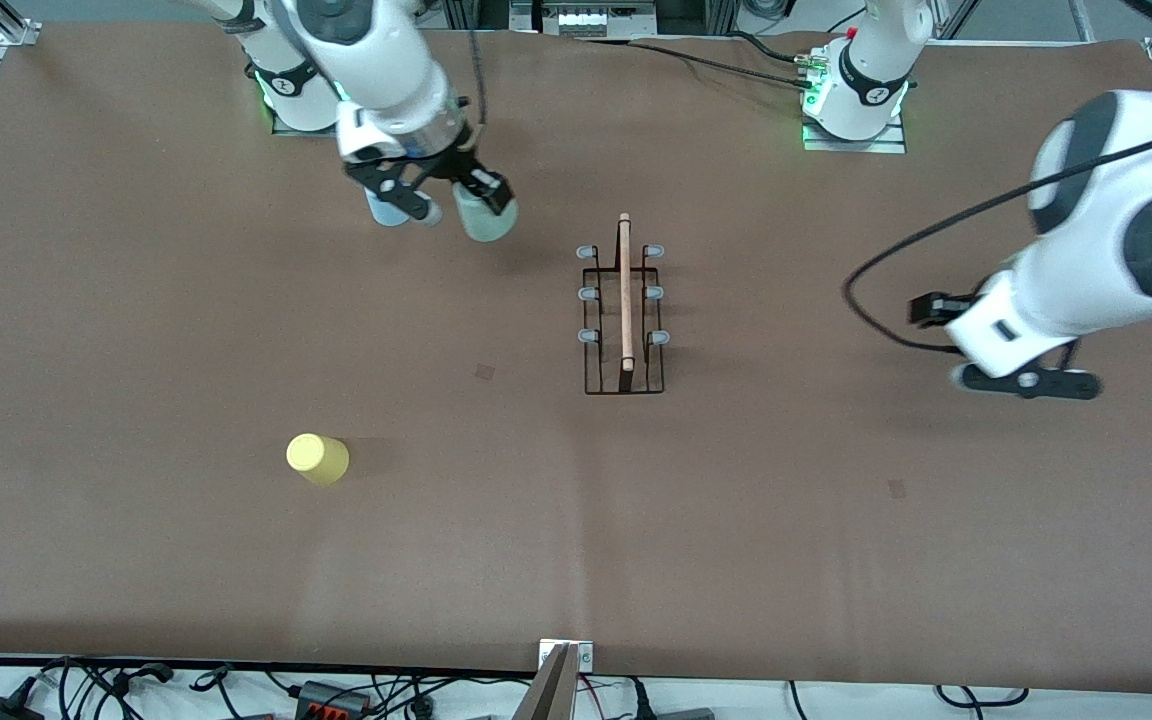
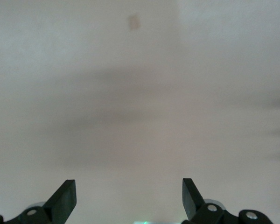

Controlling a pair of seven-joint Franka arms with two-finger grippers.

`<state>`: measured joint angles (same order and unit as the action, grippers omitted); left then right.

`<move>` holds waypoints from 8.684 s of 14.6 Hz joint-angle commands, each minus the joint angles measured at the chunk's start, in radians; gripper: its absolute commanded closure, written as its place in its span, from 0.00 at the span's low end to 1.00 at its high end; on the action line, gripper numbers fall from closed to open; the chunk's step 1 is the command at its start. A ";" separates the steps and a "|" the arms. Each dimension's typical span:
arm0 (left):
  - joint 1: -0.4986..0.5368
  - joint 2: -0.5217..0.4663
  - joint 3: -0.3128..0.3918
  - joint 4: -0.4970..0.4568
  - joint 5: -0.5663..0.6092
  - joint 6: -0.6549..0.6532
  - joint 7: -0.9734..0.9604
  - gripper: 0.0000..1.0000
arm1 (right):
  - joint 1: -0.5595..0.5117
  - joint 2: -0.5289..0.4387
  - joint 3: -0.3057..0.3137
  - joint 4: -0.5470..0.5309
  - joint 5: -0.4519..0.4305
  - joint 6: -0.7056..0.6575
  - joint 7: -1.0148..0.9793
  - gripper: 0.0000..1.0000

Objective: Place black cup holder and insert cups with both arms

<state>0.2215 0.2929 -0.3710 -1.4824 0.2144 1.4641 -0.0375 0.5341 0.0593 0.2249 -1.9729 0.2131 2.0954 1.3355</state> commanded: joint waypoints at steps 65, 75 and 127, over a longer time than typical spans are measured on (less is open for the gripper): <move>-0.225 -0.360 0.417 -0.176 -0.213 0.079 0.139 0.00 | -0.286 0.548 -0.308 0.227 -0.083 0.482 -1.415 0.70; -0.225 -0.357 0.419 -0.176 -0.231 0.081 0.137 0.00 | 0.180 0.309 -0.315 0.316 -0.168 0.063 -0.427 0.75; -0.205 -0.348 0.400 -0.148 -0.259 0.079 0.142 0.00 | -0.508 0.014 -0.246 0.440 -0.262 -0.525 -1.343 0.00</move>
<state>0.0164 -0.0656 0.0303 -1.6594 -0.0371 1.5644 0.0924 0.0061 0.0935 -0.0026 -1.5174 -0.0432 1.5704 0.0271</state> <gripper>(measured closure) 0.000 0.000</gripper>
